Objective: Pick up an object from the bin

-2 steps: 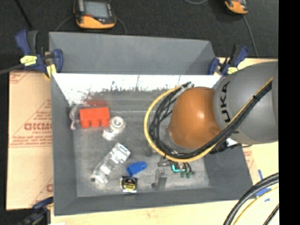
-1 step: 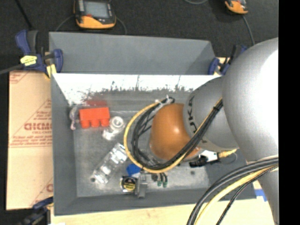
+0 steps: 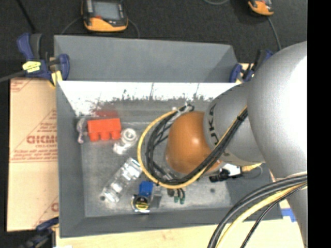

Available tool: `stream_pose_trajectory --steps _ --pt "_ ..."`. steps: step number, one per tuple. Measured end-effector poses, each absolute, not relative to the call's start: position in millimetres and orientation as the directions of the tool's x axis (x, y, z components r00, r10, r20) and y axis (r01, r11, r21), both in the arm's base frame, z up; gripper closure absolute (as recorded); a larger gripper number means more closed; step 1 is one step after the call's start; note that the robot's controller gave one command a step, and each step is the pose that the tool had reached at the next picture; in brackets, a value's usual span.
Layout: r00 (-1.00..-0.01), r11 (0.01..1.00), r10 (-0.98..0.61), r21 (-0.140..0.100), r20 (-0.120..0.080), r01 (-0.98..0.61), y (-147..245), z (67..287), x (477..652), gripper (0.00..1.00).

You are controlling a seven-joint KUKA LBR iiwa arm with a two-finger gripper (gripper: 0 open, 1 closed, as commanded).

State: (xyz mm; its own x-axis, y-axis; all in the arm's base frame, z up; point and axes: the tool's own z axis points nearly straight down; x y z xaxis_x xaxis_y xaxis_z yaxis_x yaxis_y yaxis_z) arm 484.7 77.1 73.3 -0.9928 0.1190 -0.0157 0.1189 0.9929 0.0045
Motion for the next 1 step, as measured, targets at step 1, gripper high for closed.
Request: stream_pose_trajectory --steps 1 --pt "-0.990 0.990 0.143 -0.001 -0.003 0.143 90.2 71.8 493.8 1.00"
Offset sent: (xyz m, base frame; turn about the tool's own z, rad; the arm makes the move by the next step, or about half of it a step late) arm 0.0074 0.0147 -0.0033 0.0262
